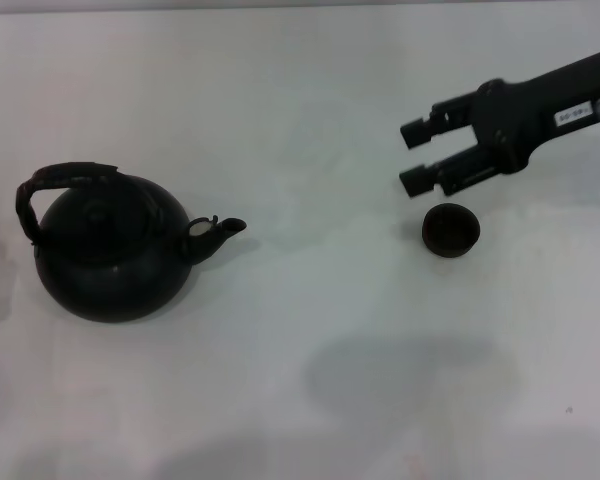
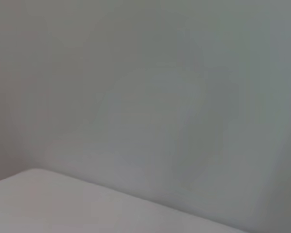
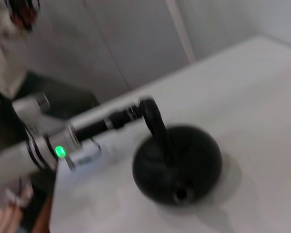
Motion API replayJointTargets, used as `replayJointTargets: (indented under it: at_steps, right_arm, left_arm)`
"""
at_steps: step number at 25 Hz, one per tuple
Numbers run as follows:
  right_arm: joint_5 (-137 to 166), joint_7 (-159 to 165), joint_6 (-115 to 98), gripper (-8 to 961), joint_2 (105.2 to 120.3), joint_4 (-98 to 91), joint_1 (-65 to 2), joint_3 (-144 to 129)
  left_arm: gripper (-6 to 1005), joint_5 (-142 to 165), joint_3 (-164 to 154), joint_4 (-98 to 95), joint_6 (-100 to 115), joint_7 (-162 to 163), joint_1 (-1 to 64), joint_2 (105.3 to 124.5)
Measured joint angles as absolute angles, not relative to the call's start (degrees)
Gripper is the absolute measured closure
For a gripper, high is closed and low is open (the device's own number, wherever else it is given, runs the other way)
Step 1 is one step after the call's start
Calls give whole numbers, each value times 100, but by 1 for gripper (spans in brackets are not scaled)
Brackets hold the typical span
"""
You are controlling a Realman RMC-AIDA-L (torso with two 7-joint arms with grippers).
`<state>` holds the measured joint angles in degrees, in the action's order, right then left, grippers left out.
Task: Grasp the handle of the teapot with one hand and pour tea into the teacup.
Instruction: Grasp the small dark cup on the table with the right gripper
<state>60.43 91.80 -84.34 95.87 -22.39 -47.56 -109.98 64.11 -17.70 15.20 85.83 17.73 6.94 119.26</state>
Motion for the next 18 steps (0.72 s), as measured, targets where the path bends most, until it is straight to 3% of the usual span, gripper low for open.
replayJointTargets:
  at_steps: [5,9,13,15,17,18]
  right_arm:
    - [7416,10026,-7648,98,9679,-3309,-4634,-10898]
    - [9006,10641,-7634,98,9964,-4334,-4305,-9979]
    - [11216,11091,-8206,98,10639,-5561,-3821,-8500]
    - [12302,11182,-8681,98,11134,-6077,-3669,-7690]
    - [13063,11210,-9017,98,11445,-6405,-3598,-7244]
    - [13259,11247,-9120,98,11506,-6508,-3577,-7179]
  left_arm:
    - [244,6388,-1761,1514,8643,1767,681,11926]
    - [244,6382,-1745,1483,8654,1782,677,11923]
    - [245,6379,-1740,1451,8675,1785,675,11927]
    - [245,6380,-1739,1449,8709,1785,678,11928]
    - [245,6377,-1736,1449,8717,1785,679,11927]
    - [245,6377,-1734,1449,8722,1784,684,11926]
